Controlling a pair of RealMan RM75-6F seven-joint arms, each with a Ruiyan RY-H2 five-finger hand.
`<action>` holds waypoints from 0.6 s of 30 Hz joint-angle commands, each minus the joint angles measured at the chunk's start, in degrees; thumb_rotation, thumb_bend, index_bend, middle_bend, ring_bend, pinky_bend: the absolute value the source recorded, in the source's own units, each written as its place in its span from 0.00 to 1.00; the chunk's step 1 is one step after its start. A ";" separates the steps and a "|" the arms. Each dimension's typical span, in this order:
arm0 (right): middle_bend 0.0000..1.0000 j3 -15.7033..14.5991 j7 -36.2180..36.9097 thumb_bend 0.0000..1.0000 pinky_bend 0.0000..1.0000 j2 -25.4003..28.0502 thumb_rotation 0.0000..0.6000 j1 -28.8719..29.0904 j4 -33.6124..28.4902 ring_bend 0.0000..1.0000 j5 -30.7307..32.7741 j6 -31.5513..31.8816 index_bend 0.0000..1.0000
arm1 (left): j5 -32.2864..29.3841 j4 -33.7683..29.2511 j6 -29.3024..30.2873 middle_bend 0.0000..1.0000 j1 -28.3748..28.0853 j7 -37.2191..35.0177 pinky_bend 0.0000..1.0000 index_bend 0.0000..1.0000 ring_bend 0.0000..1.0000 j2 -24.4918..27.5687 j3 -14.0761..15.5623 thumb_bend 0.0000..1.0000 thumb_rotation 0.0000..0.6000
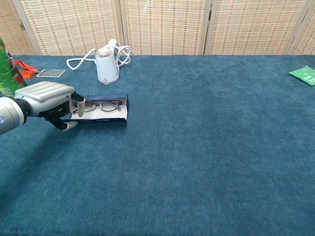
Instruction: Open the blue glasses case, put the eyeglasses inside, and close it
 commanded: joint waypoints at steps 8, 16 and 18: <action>0.28 0.07 0.02 0.21 0.30 -0.13 1.00 0.24 0.11 0.39 0.11 -0.38 0.27 | 0.87 0.46 1.04 0.99 0.39 -1.43 0.96 0.59 0.92 -1.17 -0.25 0.49 1.00; 0.28 0.01 -0.16 0.21 0.30 -0.13 1.00 0.34 -0.08 0.39 -0.14 -0.40 0.27 | 3.01 -3.06 1.67 0.99 1.91 -4.71 0.96 0.66 0.93 2.87 0.56 0.51 1.00; 0.28 0.01 -0.30 0.21 0.30 -0.07 1.00 0.32 -0.30 0.39 -0.27 -0.27 0.27 | 4.29 -5.00 0.97 0.99 2.35 -6.02 0.96 0.66 0.93 5.70 1.49 0.51 1.00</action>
